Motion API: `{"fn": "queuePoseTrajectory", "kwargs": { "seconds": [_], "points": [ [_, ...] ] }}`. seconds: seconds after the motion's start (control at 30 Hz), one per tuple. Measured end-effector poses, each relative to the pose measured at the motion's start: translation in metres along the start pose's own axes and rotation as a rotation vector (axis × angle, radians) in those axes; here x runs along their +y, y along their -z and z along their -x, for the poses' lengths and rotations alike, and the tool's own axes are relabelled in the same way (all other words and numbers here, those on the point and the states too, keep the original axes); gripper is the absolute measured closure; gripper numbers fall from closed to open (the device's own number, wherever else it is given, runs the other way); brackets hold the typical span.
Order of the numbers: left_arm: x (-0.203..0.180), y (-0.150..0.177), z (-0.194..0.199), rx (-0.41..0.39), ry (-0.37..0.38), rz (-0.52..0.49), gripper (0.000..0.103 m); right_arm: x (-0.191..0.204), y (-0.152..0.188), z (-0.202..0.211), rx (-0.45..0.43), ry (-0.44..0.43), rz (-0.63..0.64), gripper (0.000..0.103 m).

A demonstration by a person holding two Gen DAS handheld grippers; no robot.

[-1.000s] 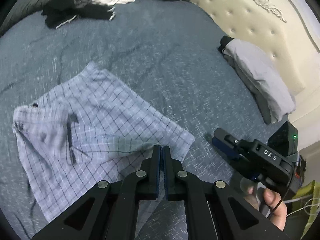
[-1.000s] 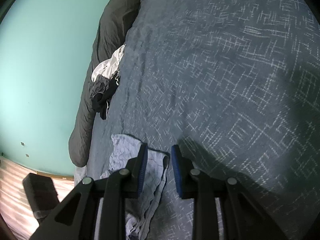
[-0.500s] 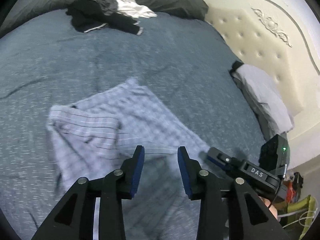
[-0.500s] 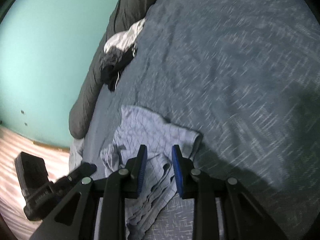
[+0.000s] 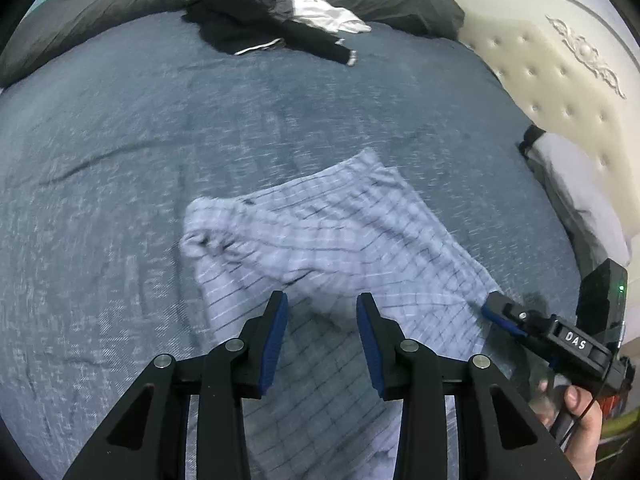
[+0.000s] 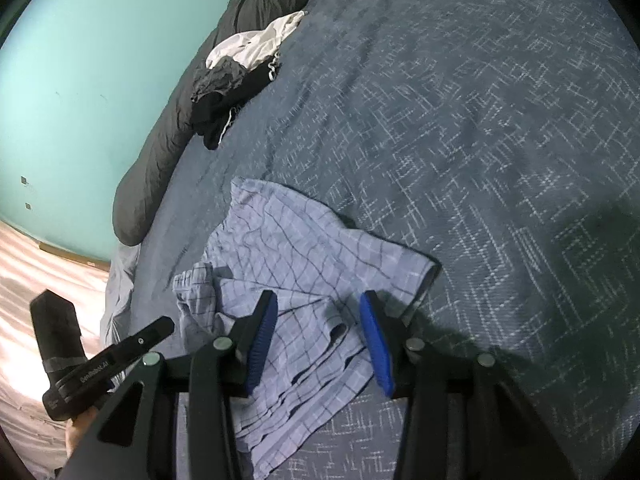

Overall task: Fold clothes
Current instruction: 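Lift the waistband with the left gripper and fold it over onto the leg hems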

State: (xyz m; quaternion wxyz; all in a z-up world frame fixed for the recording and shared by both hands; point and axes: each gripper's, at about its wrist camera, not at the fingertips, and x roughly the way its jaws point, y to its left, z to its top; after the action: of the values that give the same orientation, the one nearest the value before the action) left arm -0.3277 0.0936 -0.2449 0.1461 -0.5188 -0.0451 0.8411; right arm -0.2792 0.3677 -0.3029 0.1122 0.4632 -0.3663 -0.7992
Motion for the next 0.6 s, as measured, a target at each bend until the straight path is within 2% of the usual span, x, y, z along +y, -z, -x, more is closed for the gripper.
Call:
{"fn": "queuePoseTrajectory", "kwargs": {
  "seconds": [0.17,0.33,0.47,0.5,0.57,0.6],
  "points": [
    [-0.019,-0.013,-0.016,0.004,-0.053,-0.034,0.058,-0.002,0.001,0.000,0.001,0.004,-0.005,0.059],
    [-0.018,-0.021,-0.034,0.012,-0.117,-0.021,0.058,-0.002,0.001,0.000,0.005,0.007,0.005,0.059],
    [-0.014,-0.023,-0.044,0.014,-0.139,-0.018,0.059,-0.003,0.001,-0.001,0.010,0.003,0.005,0.059],
    [-0.014,-0.023,-0.046,0.013,-0.141,-0.020,0.062,-0.004,0.001,-0.001,0.010,0.000,0.003,0.059],
    [-0.012,-0.024,-0.047,0.014,-0.140,-0.027,0.087,-0.005,0.000,0.000,0.010,-0.006,-0.002,0.059],
    [-0.011,-0.024,-0.047,0.016,-0.139,-0.031,0.091,-0.007,0.000,0.001,0.006,-0.009,-0.009,0.059]
  ]
}}
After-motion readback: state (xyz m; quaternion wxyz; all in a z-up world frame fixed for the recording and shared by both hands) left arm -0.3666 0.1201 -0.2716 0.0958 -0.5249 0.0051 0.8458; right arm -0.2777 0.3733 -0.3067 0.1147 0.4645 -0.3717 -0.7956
